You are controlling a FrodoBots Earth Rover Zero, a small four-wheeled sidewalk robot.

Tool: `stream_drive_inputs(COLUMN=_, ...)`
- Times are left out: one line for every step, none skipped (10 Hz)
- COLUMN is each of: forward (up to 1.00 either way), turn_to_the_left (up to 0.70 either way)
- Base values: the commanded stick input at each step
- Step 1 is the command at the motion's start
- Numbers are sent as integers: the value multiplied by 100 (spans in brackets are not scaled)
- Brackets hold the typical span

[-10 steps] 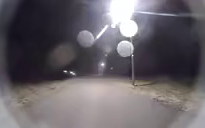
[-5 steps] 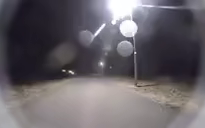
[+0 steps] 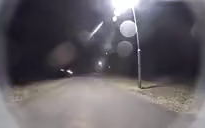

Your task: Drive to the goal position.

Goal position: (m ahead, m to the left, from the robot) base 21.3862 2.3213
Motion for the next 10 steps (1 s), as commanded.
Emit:
stream_drive_inputs(forward=100, turn_to_the_left=0)
stream_drive_inputs(forward=100, turn_to_the_left=0)
stream_drive_inputs(forward=100, turn_to_the_left=0)
stream_drive_inputs(forward=100, turn_to_the_left=0)
stream_drive_inputs(forward=100, turn_to_the_left=0)
stream_drive_inputs(forward=100, turn_to_the_left=8)
stream_drive_inputs(forward=100, turn_to_the_left=36)
stream_drive_inputs(forward=100, turn_to_the_left=40)
stream_drive_inputs(forward=100, turn_to_the_left=22)
stream_drive_inputs(forward=100, turn_to_the_left=0)
